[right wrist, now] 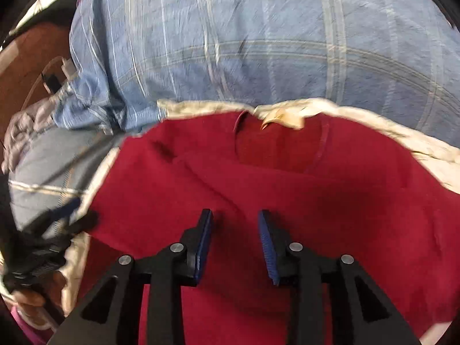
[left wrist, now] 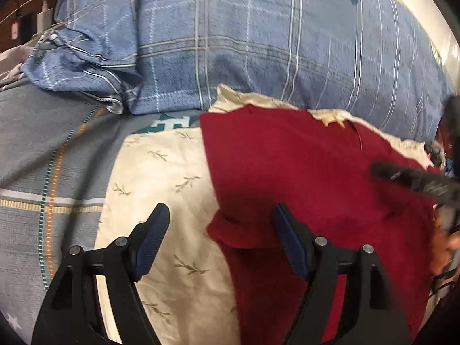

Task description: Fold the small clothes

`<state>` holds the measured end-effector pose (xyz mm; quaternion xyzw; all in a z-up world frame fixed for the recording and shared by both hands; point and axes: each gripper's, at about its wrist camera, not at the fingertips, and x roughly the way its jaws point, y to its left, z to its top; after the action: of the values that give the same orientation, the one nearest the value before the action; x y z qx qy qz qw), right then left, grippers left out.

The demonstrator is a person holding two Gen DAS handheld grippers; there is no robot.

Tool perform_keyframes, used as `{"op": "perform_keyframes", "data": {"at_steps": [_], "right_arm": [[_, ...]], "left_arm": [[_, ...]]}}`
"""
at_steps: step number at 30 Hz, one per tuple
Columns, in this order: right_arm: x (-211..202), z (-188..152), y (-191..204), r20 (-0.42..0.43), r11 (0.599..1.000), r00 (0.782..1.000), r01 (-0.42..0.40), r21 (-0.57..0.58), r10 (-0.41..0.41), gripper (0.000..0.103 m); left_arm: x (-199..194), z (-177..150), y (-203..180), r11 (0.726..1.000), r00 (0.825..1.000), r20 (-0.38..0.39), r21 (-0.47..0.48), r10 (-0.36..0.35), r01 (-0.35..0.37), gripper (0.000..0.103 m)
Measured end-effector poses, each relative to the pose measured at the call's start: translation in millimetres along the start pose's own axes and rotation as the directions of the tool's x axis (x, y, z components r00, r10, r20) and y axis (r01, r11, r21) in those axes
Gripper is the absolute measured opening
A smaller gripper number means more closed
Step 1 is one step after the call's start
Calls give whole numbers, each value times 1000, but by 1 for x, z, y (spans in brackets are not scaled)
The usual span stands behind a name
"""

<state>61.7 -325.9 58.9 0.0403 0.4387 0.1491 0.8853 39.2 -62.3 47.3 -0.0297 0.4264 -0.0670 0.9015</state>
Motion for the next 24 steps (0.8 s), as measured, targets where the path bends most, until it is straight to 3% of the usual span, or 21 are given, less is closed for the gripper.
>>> {"op": "perform_keyframes", "data": {"at_steps": [4, 8, 9, 10, 13, 16, 20, 24], "right_arm": [[-33, -4, -34, 56, 987, 986, 156, 41, -158, 40], [-22, -13, -89, -49, 958, 969, 247, 145, -242, 40], [-17, -16, -99, -68, 948, 963, 267, 171, -259, 34], [-16, -18, -107, -61, 947, 967, 254, 194, -247, 29], [-30, -20, -107, -30, 947, 973, 231, 223, -231, 29], [-41, -23, -100, 0, 950, 968, 245, 193, -250, 34], [-35, -32, -110, -44, 948, 964, 267, 174, -263, 36], [-54, -32, -115, -16, 944, 971, 237, 231, -240, 36]], "left_arm": [[-12, 15, -6, 1000, 999, 41, -19, -10, 11, 74], [-10, 27, -19, 999, 998, 60, -43, -24, 26, 75], [-4, 27, -23, 999, 999, 45, -43, -26, 28, 75], [3, 27, -27, 999, 999, 23, -39, -24, 25, 75], [33, 19, -38, 999, 994, -102, 3, 34, -34, 75], [33, 13, -36, 999, 996, -77, -2, 36, -36, 76], [26, 12, -36, 998, 996, -79, -31, 45, -47, 76], [10, 13, -44, 998, 997, -38, -2, 60, -60, 76]]}}
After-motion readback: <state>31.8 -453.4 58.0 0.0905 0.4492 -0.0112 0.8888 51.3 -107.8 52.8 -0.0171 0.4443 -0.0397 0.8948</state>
